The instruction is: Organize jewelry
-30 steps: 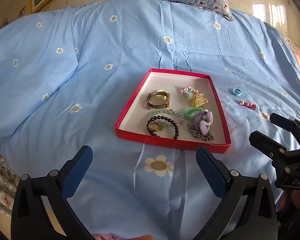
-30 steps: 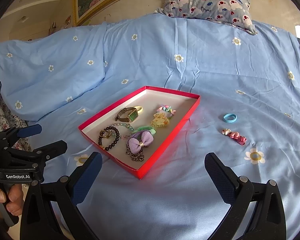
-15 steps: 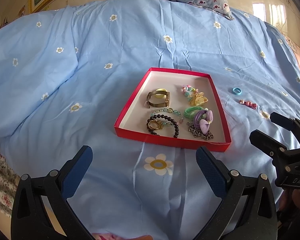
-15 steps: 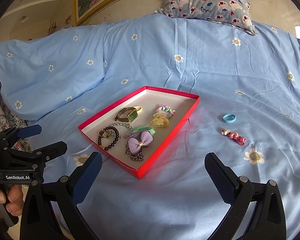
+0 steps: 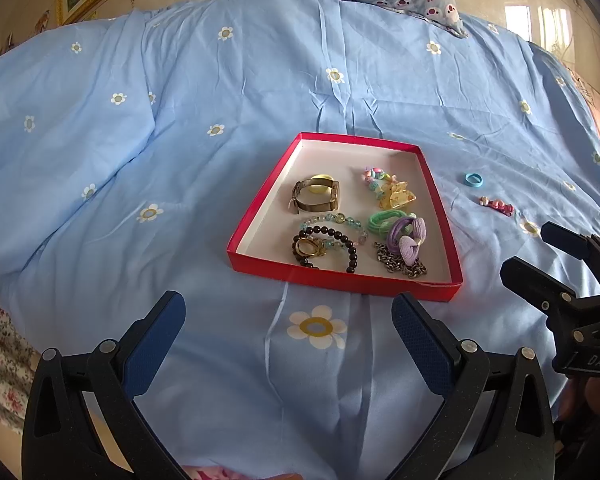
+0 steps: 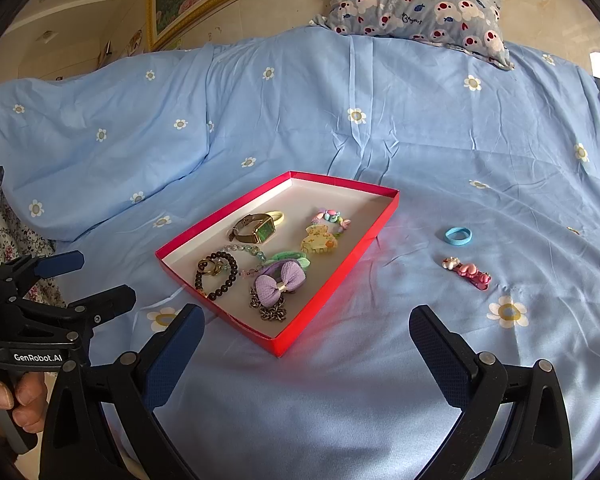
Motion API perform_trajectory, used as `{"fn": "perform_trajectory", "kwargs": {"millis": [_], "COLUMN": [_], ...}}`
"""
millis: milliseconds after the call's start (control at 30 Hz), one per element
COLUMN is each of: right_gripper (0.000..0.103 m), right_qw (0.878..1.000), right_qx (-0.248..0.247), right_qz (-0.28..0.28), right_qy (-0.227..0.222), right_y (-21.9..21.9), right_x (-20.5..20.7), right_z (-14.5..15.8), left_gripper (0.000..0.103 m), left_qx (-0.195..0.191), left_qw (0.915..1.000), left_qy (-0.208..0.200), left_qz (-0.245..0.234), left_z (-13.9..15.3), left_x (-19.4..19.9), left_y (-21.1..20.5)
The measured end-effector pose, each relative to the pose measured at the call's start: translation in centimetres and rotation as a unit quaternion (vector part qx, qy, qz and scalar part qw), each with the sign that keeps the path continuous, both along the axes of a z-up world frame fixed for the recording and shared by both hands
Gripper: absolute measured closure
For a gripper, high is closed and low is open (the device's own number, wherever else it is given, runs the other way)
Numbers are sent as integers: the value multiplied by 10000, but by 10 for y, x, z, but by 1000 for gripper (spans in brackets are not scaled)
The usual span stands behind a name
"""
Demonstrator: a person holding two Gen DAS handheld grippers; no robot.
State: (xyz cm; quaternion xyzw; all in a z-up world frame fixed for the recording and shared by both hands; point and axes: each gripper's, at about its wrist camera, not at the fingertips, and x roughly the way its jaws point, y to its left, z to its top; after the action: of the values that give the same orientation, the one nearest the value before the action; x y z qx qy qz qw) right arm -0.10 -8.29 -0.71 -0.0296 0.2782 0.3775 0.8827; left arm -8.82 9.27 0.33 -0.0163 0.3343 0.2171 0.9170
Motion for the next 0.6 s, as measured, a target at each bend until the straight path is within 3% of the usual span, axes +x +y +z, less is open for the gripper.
{"fn": "perform_trajectory", "kwargs": {"millis": [600], "right_gripper": [0], "right_qw": [10000], "right_qx": [-3], "right_qz": [-10], "right_qy": [0], "right_y": [0], "right_x": [0], "right_z": [0], "left_gripper": [0], "left_qx": [-24], "left_qw": [10000], "left_qy": [32], "left_qz": [-18], "left_z": [-2], "left_x": [1], "left_y": [0]}}
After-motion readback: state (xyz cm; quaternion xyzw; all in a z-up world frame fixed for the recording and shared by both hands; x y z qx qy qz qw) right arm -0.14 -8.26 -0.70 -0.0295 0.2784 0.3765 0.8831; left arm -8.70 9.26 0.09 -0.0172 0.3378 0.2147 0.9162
